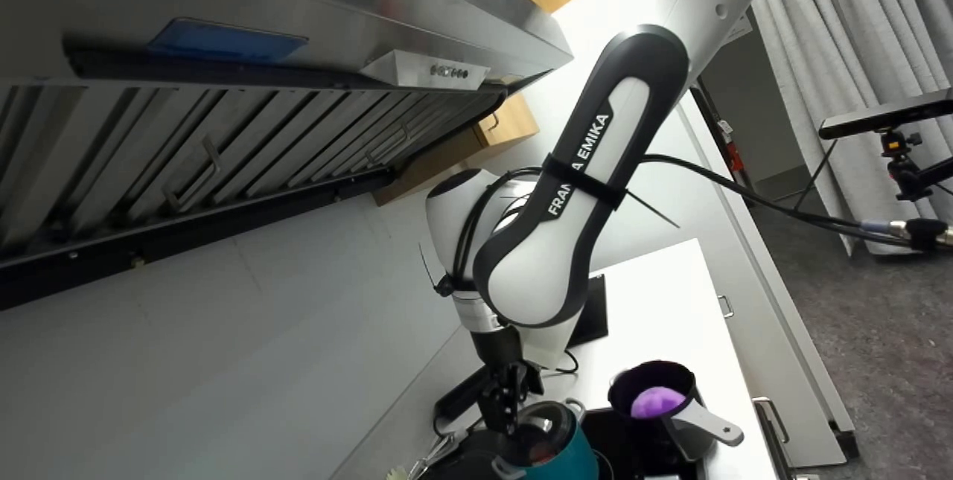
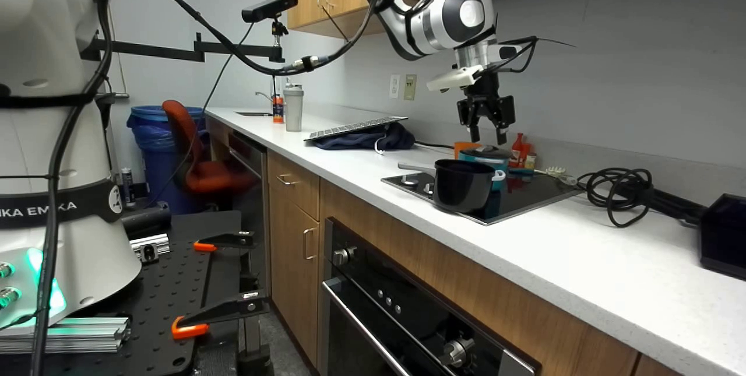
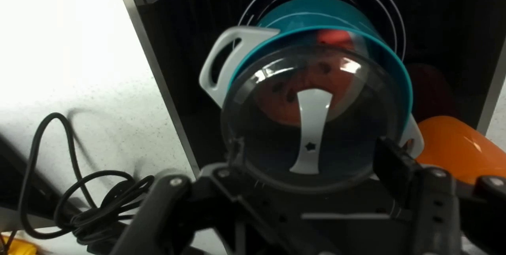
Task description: Take the lid on the black pot and put it on the blue pot, then take the purple object in the pot and put it on the counter, then take the lid on the blue pot and put it back on the black pot
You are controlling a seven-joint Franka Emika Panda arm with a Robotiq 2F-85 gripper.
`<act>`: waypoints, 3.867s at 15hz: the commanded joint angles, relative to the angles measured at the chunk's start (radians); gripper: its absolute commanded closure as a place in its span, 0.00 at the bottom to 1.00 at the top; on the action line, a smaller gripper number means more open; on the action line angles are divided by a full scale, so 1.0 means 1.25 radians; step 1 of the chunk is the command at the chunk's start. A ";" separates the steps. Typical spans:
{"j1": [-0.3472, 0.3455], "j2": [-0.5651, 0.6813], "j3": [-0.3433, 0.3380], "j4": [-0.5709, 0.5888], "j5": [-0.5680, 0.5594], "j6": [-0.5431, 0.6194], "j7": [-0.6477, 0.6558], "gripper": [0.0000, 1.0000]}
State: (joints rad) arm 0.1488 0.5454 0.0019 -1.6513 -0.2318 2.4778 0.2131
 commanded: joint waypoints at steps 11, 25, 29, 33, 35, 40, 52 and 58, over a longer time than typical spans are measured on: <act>0.012 -0.076 -0.025 -0.094 -0.002 0.047 0.025 0.00; 0.012 -0.294 -0.069 -0.412 -0.055 0.208 0.114 0.00; 0.003 -0.349 -0.070 -0.476 -0.095 0.215 0.163 0.00; -0.007 -0.371 -0.057 -0.507 -0.118 0.204 0.200 0.00; -0.012 -0.369 -0.054 -0.513 -0.115 0.202 0.206 0.00; -0.026 -0.359 -0.054 -0.521 -0.089 0.205 0.205 0.26; -0.050 -0.302 -0.045 -0.486 0.006 0.182 0.140 0.51; -0.052 -0.257 -0.046 -0.454 0.067 0.170 0.093 0.50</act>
State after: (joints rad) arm 0.1047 0.1920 -0.0718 -2.2651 -0.1928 2.7146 0.3738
